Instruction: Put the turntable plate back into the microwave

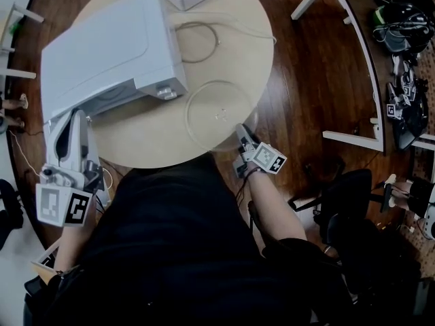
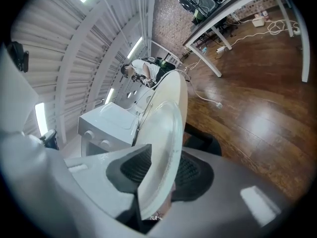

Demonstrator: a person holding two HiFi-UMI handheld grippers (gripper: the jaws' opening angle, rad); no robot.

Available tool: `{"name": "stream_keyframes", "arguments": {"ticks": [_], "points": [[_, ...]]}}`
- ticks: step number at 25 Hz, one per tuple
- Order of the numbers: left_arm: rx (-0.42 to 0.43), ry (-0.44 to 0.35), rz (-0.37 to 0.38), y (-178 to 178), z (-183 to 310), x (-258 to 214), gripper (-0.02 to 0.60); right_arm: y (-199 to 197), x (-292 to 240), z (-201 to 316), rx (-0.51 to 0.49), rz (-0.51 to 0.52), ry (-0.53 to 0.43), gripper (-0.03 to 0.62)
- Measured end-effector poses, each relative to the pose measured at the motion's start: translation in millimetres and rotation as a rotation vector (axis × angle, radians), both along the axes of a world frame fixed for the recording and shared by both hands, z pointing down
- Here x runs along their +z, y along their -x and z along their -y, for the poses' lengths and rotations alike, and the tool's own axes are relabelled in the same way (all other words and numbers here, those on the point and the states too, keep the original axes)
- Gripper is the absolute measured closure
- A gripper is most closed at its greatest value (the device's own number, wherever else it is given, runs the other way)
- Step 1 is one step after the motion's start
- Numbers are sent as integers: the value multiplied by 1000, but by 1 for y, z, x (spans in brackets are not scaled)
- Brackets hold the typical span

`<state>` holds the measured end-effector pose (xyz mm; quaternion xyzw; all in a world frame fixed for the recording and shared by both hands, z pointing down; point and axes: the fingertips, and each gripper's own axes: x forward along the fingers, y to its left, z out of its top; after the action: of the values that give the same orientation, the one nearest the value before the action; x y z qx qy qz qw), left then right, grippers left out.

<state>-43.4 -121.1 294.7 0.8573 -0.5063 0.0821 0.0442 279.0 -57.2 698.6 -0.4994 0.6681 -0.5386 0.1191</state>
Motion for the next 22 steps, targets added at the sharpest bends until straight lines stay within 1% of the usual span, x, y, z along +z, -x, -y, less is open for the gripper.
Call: {"name": "stream_keyframes", "arguments": {"ticks": [5, 9, 13, 16, 19, 22], "points": [[7, -15, -10, 8, -3, -3, 578, 3, 0, -8, 32, 35, 16, 489], [37, -21, -26, 13, -1, -6, 578, 7, -2, -20, 91, 57, 22, 497], [67, -26, -40, 20, -3, -10, 578, 10, -4, -29, 161, 109, 14, 517], [60, -22, -46, 34, -6, -7, 578, 11, -2, -35, 215, 157, 22, 526], [45, -9, -54, 48, -10, 0, 578, 12, -5, -36, 234, 157, 7, 534], [45, -6, -65, 53, -15, 3, 578, 10, -12, -35, 247, 164, -15, 543]]}}
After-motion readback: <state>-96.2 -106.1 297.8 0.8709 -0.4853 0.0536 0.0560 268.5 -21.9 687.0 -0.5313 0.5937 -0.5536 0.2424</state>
